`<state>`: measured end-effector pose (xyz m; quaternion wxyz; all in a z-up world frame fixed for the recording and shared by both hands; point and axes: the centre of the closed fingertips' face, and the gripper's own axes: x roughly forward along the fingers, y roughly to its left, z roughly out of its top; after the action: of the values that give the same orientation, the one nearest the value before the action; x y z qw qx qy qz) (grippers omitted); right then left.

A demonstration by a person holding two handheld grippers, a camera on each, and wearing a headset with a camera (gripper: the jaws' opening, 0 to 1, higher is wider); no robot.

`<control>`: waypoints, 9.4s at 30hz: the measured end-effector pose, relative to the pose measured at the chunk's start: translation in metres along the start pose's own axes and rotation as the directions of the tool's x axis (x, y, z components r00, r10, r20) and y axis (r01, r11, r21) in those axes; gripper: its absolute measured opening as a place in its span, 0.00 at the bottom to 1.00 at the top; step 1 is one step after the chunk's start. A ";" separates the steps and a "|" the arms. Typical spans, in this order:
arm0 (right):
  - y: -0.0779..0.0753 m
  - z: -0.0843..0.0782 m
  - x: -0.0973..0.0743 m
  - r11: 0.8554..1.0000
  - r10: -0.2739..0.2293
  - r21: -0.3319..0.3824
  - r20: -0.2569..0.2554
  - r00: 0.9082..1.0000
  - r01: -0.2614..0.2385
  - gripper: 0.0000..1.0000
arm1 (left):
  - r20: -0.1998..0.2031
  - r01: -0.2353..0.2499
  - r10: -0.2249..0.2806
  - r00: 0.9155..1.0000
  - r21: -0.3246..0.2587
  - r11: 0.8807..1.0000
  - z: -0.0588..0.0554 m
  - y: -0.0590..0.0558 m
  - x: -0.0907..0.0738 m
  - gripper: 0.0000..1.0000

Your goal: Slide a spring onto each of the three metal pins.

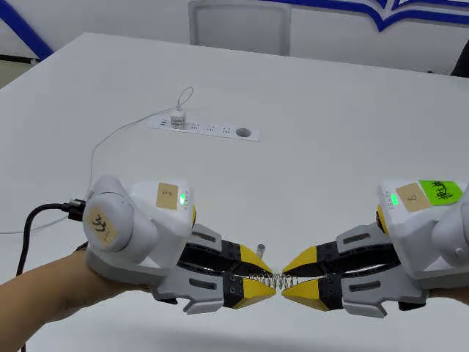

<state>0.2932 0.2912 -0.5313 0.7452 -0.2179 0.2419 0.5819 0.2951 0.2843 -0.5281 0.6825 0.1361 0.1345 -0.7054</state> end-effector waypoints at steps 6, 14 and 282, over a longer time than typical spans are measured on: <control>0.001 0.011 -0.009 1.000 0.013 0.006 0.049 0.999 -0.013 0.11 | 0.024 -0.003 0.003 1.000 0.001 1.000 0.006 -0.001 -0.003 0.10; 0.000 0.027 -0.013 1.000 0.007 0.026 0.119 0.993 -0.010 0.11 | 0.000 -0.014 0.014 1.000 0.025 1.000 0.004 0.000 -0.003 0.10; -0.083 -0.109 0.062 0.934 -0.240 0.223 -0.183 0.953 0.278 0.17 | -0.119 -0.420 0.403 0.907 -0.189 0.888 -0.052 0.075 -0.067 0.99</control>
<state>0.3748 0.2532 -0.6513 0.8160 -0.1980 0.3377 0.4254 0.3728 0.3631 -0.5518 0.8213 0.1156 0.2024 -0.5208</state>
